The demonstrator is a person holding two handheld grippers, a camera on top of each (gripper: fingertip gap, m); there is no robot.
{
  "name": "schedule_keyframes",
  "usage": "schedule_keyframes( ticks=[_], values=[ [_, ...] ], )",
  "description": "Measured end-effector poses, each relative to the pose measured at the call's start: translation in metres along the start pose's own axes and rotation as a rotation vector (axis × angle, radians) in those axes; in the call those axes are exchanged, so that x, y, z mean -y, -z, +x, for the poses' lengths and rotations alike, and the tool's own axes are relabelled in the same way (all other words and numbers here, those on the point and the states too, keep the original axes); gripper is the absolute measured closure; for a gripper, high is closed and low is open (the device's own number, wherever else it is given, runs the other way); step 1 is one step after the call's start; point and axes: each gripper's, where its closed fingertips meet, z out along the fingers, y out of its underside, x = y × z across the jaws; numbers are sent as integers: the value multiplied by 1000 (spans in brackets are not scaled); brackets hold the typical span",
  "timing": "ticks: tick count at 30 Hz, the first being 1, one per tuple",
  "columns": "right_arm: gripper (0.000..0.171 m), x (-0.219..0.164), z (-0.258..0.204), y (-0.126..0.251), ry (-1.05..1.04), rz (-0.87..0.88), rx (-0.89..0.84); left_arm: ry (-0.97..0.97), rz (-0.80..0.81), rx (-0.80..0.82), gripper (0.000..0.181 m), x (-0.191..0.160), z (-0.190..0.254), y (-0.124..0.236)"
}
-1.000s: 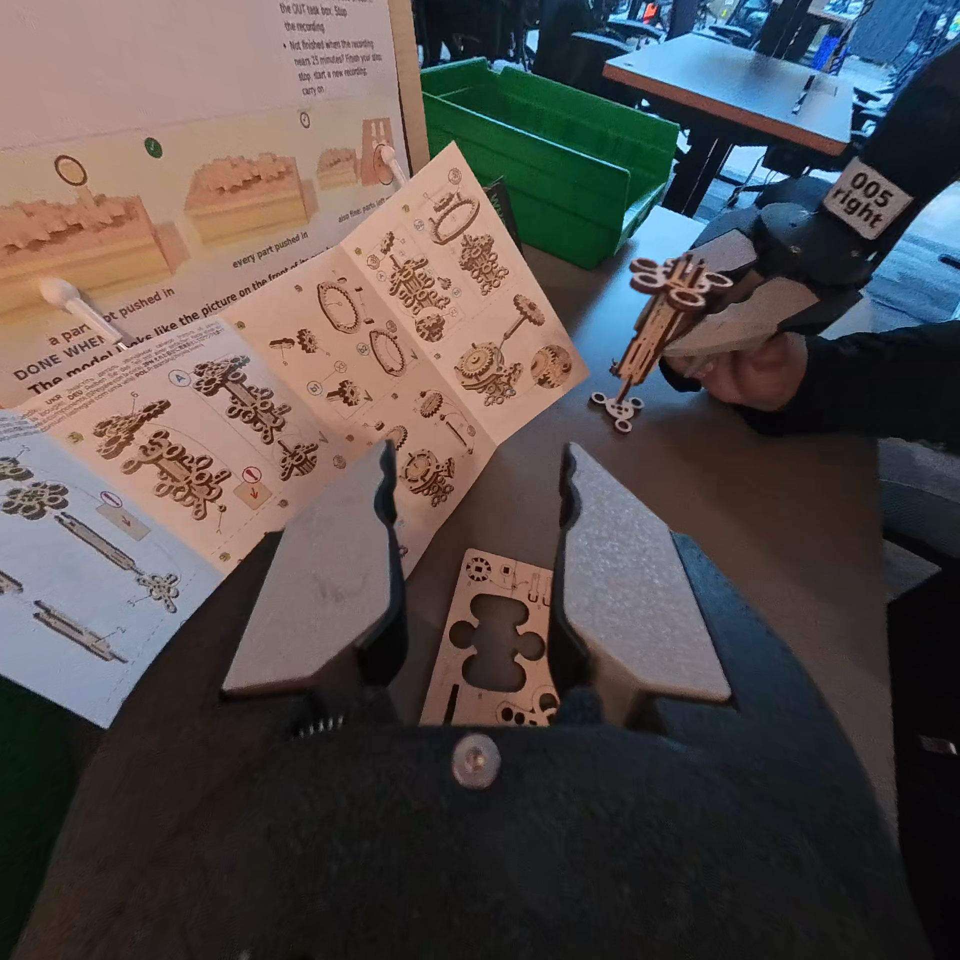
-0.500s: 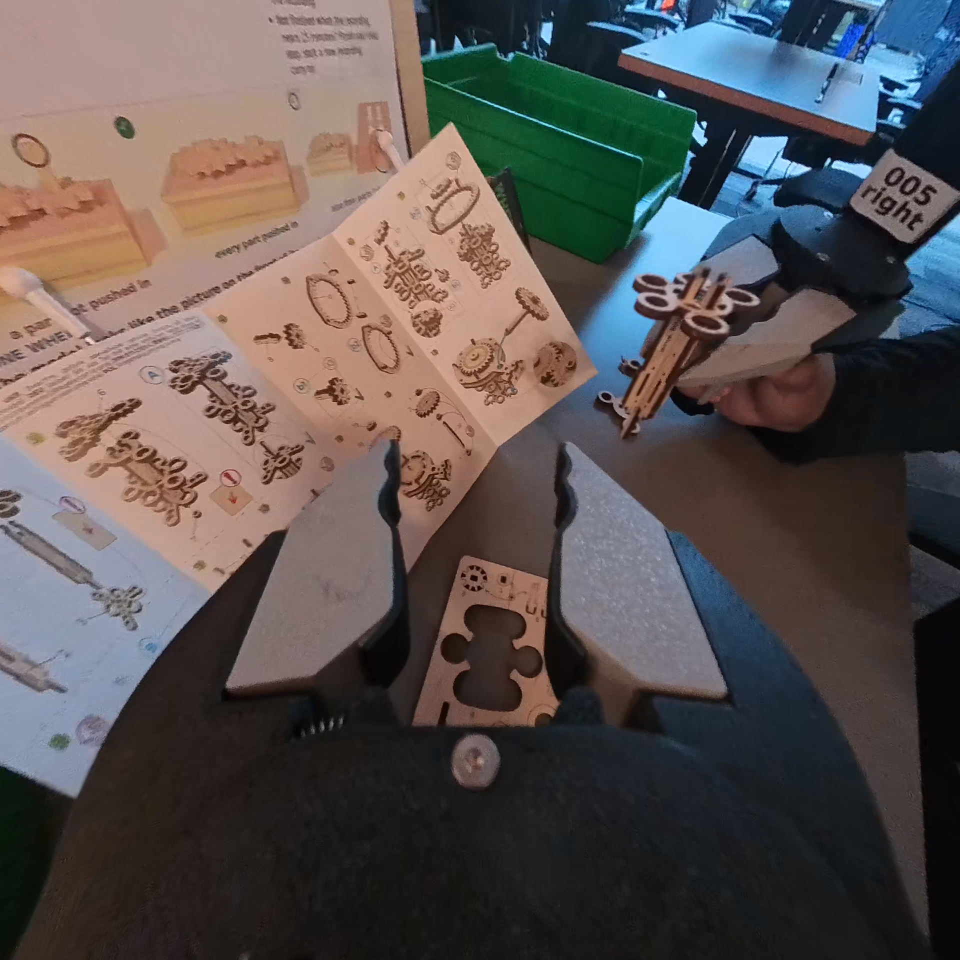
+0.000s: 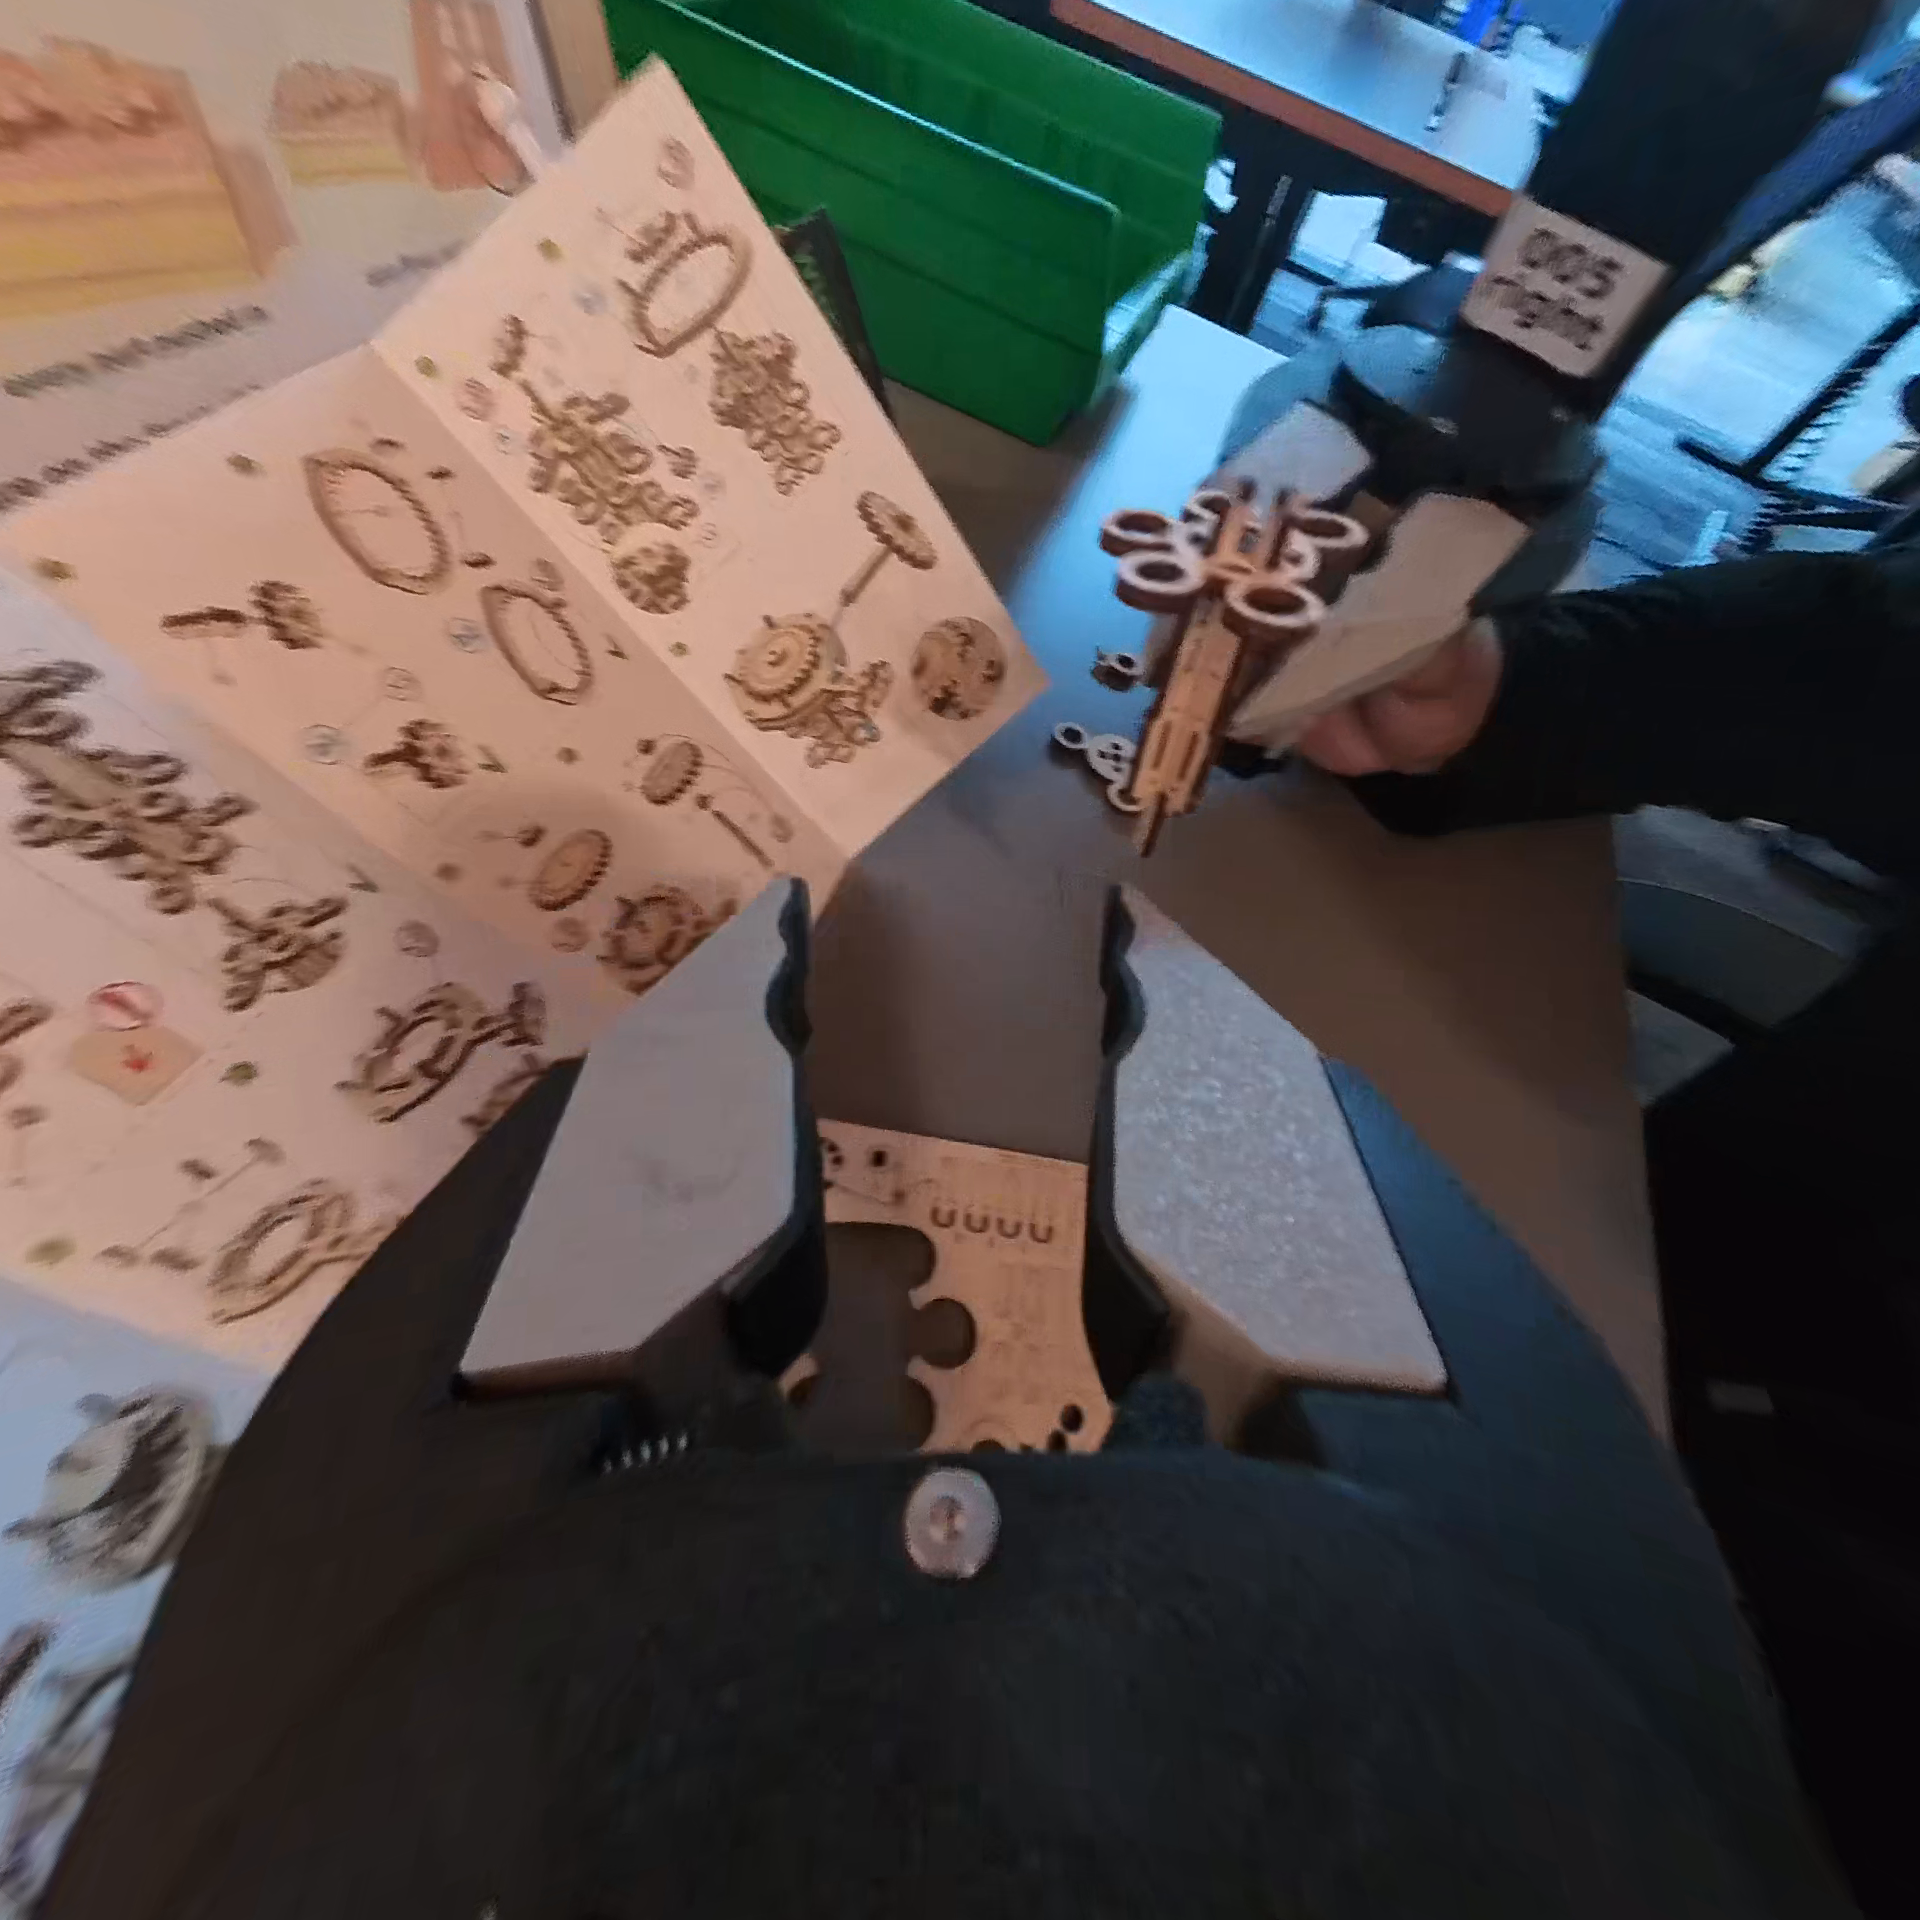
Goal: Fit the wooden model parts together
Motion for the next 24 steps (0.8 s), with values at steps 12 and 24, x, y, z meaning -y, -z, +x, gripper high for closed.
schedule_keyframes(
  ticks=[12,24],
  values=[
    [160,10,-12,-4,-217,93,161,-9,-28,-200,127,-6,55,-33],
    [160,13,-5,0,-303,125,180,-75,-97,-186,151,-20,60,-40]
  ],
)
